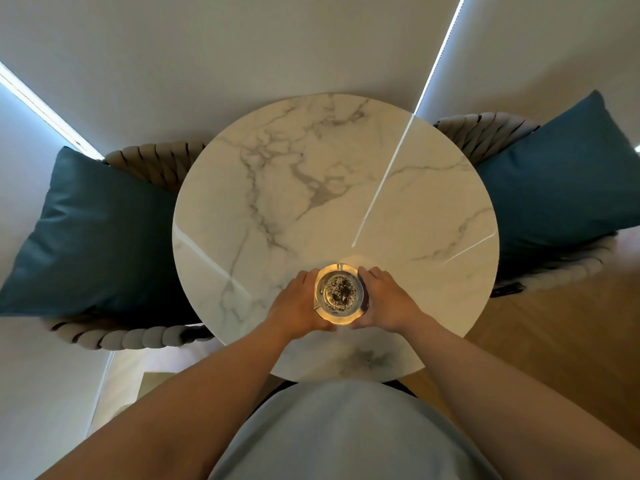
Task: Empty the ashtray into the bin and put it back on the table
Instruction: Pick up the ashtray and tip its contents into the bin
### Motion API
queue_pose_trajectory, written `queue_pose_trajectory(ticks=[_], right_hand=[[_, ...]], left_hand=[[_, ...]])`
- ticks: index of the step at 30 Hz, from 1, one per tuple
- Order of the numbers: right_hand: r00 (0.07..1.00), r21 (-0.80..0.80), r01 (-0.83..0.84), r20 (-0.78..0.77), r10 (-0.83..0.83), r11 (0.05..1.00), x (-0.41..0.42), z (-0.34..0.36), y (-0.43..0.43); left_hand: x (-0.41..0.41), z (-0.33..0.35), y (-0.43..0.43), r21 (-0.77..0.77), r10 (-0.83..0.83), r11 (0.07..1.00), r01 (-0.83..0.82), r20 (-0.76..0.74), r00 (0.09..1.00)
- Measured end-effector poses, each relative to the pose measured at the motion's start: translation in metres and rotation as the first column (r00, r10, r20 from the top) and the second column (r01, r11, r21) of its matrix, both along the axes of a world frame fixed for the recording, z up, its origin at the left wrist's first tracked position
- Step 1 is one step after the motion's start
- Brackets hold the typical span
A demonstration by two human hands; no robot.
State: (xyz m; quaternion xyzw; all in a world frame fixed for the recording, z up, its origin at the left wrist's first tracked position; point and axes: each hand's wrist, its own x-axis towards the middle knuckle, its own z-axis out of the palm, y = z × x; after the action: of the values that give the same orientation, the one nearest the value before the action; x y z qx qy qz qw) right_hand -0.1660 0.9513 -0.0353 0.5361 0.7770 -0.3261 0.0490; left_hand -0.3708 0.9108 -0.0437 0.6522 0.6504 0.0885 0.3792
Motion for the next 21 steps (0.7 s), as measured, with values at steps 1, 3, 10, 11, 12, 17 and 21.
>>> queue_pose_trajectory(ticks=[1, 3, 10, 11, 12, 17, 21], right_hand=[[1.0, 0.001, -0.005, -0.005, 0.005, 1.0, 0.002, 0.0, -0.004], [1.0, -0.003, -0.013, -0.01, 0.013, 1.0, 0.01, 0.0, -0.013], [0.995, 0.011, -0.098, -0.012, 0.098, 0.995, 0.043, 0.001, -0.046], [0.993, 0.011, -0.114, -0.007, 0.115, 0.993, 0.047, 0.002, -0.05], [0.991, 0.013, -0.133, -0.006, 0.133, 0.991, 0.049, 0.002, -0.054], [0.969, 0.022, -0.247, -0.01, 0.248, 0.969, 0.05, 0.005, -0.071], [0.94, 0.04, -0.338, -0.022, 0.339, 0.94, 0.041, 0.008, -0.082]], left_hand=[[0.002, -0.001, -0.005, 0.001, 0.005, 1.0, -0.005, 0.007, 1.0], [0.009, -0.002, -0.015, -0.004, 0.018, 1.0, -0.018, 0.015, 1.0], [0.048, -0.002, -0.065, -0.016, 0.095, 0.995, -0.095, 0.04, 0.995], [0.053, -0.002, -0.073, -0.011, 0.116, 0.993, -0.115, 0.039, 0.993], [0.057, -0.002, -0.082, -0.002, 0.136, 0.991, -0.136, 0.038, 0.99], [0.067, -0.003, -0.124, 0.034, 0.238, 0.97, -0.24, 0.05, 0.97], [0.066, -0.003, -0.153, 0.067, 0.318, 0.946, -0.316, -0.01, 0.948]])
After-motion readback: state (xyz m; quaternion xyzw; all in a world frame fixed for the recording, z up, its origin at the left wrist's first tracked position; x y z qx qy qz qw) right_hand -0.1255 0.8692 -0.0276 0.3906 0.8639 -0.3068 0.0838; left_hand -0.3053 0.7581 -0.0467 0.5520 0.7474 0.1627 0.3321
